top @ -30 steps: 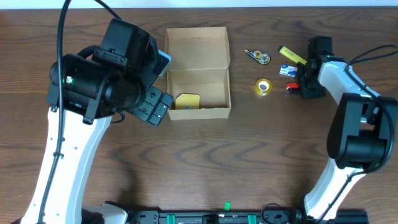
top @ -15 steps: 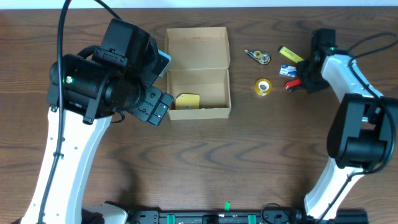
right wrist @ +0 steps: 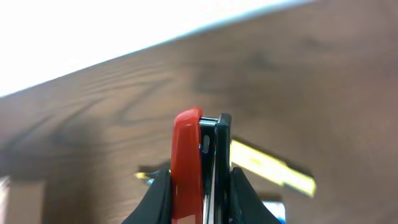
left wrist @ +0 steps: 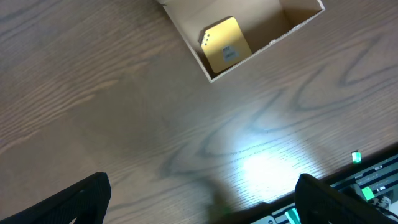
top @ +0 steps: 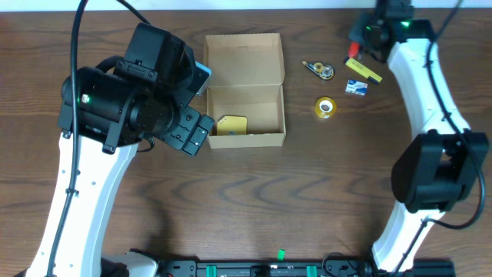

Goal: Pack container
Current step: 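Carry the stapler left over the box with the right gripper, then lower the stapler into the box beside the notepad and release, then move the right gripper to the clear tape roll and grasp it, then carry the tape roll left over the box with the right gripper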

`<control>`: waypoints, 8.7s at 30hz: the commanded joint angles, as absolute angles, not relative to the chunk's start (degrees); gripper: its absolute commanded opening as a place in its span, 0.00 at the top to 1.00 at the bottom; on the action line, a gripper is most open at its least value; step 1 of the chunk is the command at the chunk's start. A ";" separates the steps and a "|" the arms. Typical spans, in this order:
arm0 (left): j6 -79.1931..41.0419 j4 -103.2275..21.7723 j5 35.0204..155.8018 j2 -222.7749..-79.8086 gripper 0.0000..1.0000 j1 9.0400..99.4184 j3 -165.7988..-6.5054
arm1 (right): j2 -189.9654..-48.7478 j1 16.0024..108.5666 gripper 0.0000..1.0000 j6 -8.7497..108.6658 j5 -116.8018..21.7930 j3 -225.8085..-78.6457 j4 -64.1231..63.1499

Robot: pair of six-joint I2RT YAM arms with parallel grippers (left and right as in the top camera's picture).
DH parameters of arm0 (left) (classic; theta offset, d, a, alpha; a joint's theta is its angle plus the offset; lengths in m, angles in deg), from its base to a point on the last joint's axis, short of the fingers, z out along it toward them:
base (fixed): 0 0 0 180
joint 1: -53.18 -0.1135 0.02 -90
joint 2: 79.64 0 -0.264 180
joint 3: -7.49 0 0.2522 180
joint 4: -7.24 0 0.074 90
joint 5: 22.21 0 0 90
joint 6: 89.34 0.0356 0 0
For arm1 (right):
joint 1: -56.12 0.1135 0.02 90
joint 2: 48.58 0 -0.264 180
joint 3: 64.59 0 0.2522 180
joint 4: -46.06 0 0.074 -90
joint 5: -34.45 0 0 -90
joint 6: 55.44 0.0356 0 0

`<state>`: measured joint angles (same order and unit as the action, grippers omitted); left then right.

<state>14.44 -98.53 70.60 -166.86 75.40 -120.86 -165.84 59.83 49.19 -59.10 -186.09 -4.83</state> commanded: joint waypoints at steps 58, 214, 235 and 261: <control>14.84 -100.04 70.36 -166.30 0.05 75.33 -121.78 | -169.35 89.44 0.99 -29.45 -39.08 -182.09 -16.06; 14.84 -100.04 70.34 -166.30 0.05 75.33 -121.78 | -168.61 64.31 0.17 36.91 -56.72 -158.86 -2.22; 14.84 -100.04 70.34 -166.30 0.05 75.33 -121.78 | -169.05 64.20 0.51 39.29 -53.57 -158.86 -3.40; 14.84 -100.04 70.34 -166.30 0.05 75.33 -121.78 | -154.75 77.33 0.92 35.77 -52.06 -182.23 -18.16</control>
<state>14.42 -98.62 70.60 -166.86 75.40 -120.86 -154.80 74.27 37.00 -52.72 -182.01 -17.15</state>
